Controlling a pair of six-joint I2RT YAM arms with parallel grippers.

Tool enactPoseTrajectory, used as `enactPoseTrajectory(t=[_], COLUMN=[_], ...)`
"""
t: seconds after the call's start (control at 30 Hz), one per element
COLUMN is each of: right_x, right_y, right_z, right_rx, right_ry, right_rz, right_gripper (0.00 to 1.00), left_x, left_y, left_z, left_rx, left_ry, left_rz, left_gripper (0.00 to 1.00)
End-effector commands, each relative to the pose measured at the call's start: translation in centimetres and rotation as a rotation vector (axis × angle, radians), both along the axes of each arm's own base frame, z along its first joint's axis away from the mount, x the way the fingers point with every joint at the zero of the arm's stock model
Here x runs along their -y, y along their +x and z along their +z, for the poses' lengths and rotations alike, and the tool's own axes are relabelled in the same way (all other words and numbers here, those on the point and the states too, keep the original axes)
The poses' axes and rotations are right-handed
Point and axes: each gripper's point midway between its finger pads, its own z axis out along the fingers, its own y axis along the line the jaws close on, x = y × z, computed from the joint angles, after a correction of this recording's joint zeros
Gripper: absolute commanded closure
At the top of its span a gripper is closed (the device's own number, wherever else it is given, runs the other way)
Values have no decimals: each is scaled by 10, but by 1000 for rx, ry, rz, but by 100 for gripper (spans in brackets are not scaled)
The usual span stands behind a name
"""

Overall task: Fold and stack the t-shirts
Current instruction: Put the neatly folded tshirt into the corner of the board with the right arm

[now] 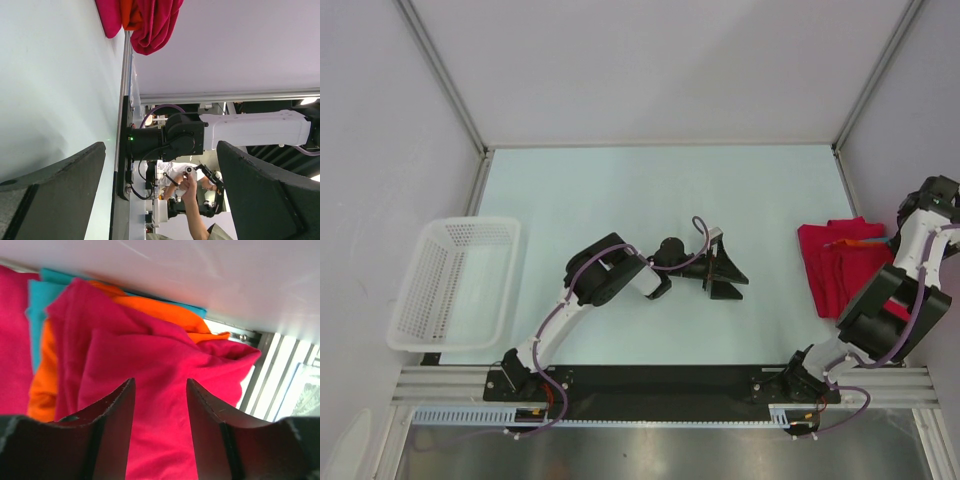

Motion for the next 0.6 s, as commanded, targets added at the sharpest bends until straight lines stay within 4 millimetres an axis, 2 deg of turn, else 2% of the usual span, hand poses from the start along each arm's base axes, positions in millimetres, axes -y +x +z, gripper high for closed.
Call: enactPoseTrajectory(t=[0.0, 0.1, 0.27, 0.5, 0.57], right_x=[12, 0, -19, -49, -62], right_y=[27, 35, 44, 57, 61], right_z=[57, 72, 66, 35, 24], right_rx=[151, 177, 178, 142, 135], right_ry=[-175, -212, -178, -124, -106], right_rz=[51, 84, 123, 181, 201], right_gripper=[49, 47, 48, 49, 49], left_x=[-6, -6, -7, -9, -9], left_y=[2, 2, 3, 0, 0], left_z=[28, 27, 30, 27, 26], left_rx=[82, 80, 83, 81, 79], left_ry=[-70, -69, -72, -66, -66], left_rz=[3, 4, 9, 9, 11], left_gripper=[0, 1, 0, 0, 0])
